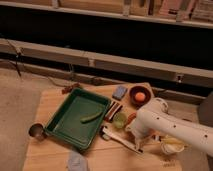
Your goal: Place brush in red bowl
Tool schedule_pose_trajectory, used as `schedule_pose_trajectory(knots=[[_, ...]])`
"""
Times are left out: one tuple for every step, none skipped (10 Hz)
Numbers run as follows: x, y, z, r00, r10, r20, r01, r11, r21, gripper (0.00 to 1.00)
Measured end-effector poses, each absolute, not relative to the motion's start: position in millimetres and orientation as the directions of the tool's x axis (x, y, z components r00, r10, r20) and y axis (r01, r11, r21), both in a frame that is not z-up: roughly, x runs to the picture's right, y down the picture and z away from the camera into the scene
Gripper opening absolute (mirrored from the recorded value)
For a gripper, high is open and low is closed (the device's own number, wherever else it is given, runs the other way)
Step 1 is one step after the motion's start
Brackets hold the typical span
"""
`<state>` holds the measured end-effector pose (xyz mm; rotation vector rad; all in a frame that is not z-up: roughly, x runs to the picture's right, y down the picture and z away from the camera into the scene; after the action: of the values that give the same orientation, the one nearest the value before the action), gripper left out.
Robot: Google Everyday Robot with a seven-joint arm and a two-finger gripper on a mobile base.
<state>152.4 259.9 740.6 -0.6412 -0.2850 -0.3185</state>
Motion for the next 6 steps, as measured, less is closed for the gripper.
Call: schedule_pose_trajectory(knots=[[151.8,261.9,742.8,0.912,-0.202,0.357,0.378,0.754,-0.538,0.65],[151.6,262.9,744.8,0.911,-0.204,0.359,0.380,0.752,-0.538,0.65],[151.2,263.7,747.0,0.910,-0.205,0.361,0.383,0.750,-0.539,0.65],[151.3,265.2,749.1,0.908,-0.207,0.363,0.386,0.748,-0.540,0.65],[151.4,266.4,750.8,0.908,-0.208,0.364,0.388,0.746,-0.541,0.65],[151.9,267.2,752.0,0.907,-0.210,0.365,0.391,0.744,-0.542,0.65]])
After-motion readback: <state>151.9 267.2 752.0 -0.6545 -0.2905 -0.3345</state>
